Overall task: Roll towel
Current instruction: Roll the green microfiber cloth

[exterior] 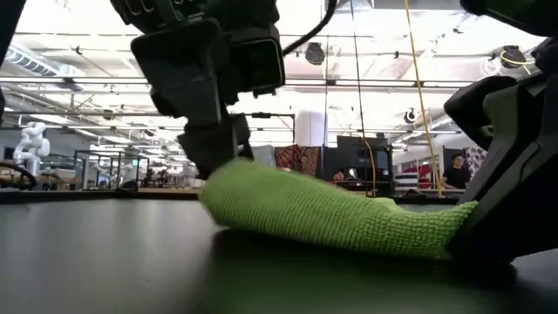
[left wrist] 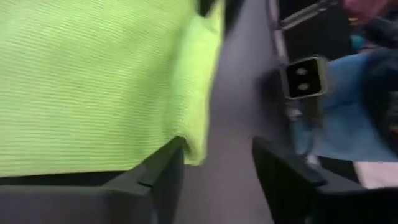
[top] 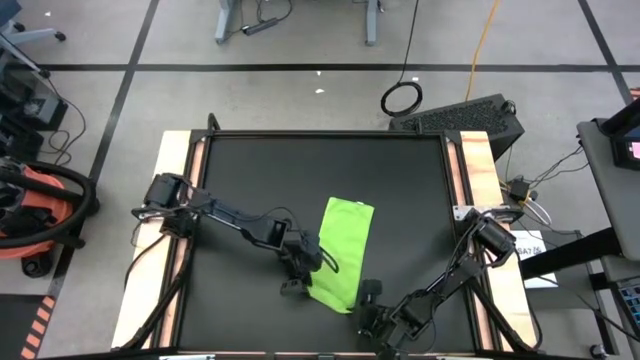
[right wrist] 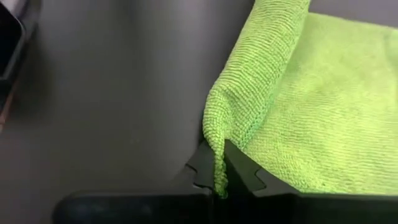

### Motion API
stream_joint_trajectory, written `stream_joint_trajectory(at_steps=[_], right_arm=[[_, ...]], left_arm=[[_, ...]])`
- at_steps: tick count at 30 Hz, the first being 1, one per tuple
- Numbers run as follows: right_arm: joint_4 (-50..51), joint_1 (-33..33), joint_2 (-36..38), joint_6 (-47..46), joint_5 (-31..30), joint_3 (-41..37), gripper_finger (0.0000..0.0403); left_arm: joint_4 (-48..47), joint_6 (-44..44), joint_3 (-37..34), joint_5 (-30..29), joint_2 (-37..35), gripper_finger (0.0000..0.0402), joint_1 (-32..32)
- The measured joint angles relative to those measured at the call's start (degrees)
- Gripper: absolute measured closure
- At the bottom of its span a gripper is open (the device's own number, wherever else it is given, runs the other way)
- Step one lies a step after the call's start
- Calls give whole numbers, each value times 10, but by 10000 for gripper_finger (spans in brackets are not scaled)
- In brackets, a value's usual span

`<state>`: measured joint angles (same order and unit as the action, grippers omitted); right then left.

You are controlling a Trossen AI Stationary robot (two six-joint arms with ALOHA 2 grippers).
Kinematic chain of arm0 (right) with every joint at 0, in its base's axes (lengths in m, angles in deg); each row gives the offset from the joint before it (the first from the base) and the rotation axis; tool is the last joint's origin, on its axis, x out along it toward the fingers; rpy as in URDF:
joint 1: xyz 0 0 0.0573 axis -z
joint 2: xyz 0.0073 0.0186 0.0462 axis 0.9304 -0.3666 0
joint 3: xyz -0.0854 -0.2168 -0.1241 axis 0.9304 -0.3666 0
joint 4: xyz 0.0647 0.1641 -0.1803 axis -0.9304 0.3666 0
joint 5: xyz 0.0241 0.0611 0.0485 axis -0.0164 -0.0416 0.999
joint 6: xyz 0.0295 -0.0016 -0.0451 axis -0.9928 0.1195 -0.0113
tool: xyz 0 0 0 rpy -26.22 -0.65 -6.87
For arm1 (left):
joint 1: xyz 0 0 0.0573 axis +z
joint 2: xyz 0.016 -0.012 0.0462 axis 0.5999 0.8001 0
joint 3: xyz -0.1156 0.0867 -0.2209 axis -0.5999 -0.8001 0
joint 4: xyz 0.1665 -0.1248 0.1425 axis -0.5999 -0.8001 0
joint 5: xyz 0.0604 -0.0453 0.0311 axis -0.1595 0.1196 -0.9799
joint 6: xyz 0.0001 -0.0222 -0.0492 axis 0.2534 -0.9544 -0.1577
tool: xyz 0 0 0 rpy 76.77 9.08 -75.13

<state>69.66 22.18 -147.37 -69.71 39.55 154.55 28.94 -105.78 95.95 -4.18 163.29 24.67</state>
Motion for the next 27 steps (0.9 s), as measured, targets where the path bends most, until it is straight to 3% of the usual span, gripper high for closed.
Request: stream_joint_trajectory(at_steps=[3,11,17,20,27], right_arm=[[-11,5,1,-12,29,1,401],[-36,24,8,-6,100,1,402],[-56,28,8,-5,103,0,402],[-69,32,7,1,100,-1,403],[-77,51,7,1,108,-1,403]], left_arm=[[-25,53,0,-52,-33,181,-12],[-40,245,1,-245,-61,176,-124],[-32,289,-1,-372,-40,176,-186],[-14,309,-1,-398,-30,176,-199],[12,325,-1,-395,2,175,-202]])
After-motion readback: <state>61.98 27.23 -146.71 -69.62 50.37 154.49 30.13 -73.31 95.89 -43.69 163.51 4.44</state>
